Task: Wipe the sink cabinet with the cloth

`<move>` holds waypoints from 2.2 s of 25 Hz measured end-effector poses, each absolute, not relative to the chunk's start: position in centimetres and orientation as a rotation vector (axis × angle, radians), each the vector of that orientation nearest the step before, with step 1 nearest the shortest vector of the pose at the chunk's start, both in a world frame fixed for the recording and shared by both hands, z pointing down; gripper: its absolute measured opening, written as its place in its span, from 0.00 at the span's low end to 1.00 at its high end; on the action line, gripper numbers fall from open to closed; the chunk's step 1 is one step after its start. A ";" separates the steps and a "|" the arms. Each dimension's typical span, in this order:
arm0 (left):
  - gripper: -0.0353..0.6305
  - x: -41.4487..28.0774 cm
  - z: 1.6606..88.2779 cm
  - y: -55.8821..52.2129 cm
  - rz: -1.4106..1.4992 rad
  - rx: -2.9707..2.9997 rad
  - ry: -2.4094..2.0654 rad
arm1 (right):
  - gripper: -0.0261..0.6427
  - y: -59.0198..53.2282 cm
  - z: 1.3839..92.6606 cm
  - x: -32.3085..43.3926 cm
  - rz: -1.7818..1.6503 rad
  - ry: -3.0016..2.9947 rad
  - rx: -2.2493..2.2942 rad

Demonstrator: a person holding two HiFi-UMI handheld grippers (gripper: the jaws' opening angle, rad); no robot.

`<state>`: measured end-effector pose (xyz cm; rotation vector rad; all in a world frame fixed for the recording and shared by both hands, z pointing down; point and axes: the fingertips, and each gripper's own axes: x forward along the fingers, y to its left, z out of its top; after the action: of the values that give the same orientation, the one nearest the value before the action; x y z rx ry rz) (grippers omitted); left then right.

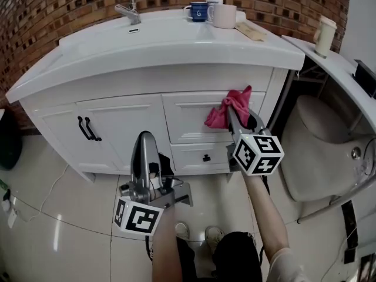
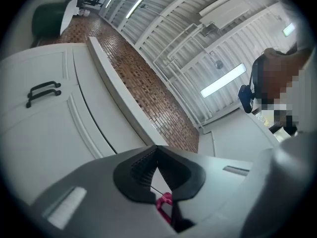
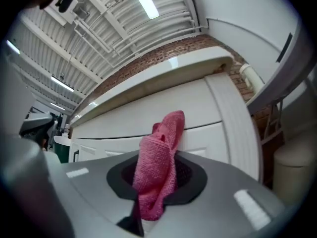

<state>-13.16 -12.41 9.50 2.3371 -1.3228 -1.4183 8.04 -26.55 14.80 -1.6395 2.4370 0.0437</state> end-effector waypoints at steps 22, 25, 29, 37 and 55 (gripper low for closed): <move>0.06 -12.3 8.3 -11.5 -1.503 2.266 -1.162 | 0.13 -22.8 18.9 -7.9 0.098 2.773 -1.325; 0.06 -13.1 7.8 -11.1 -1.530 2.261 -1.156 | 0.13 -23.7 19.2 -9.8 0.138 2.805 -1.334; 0.06 -13.6 7.8 -11.0 -1.547 2.255 -1.138 | 0.13 -25.5 19.8 -7.1 0.050 2.748 -1.405; 0.06 -13.0 8.3 -11.2 -1.521 2.256 -1.143 | 0.13 -24.5 18.7 4.1 -0.014 2.507 -1.555; 0.06 -11.7 8.4 -11.8 -1.524 2.229 -1.148 | 0.14 -21.6 20.1 8.7 0.175 2.498 -1.707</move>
<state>-11.69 -11.78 8.41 2.2289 -1.1483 -1.5243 8.67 -21.58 20.10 -1.7068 2.4976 0.1753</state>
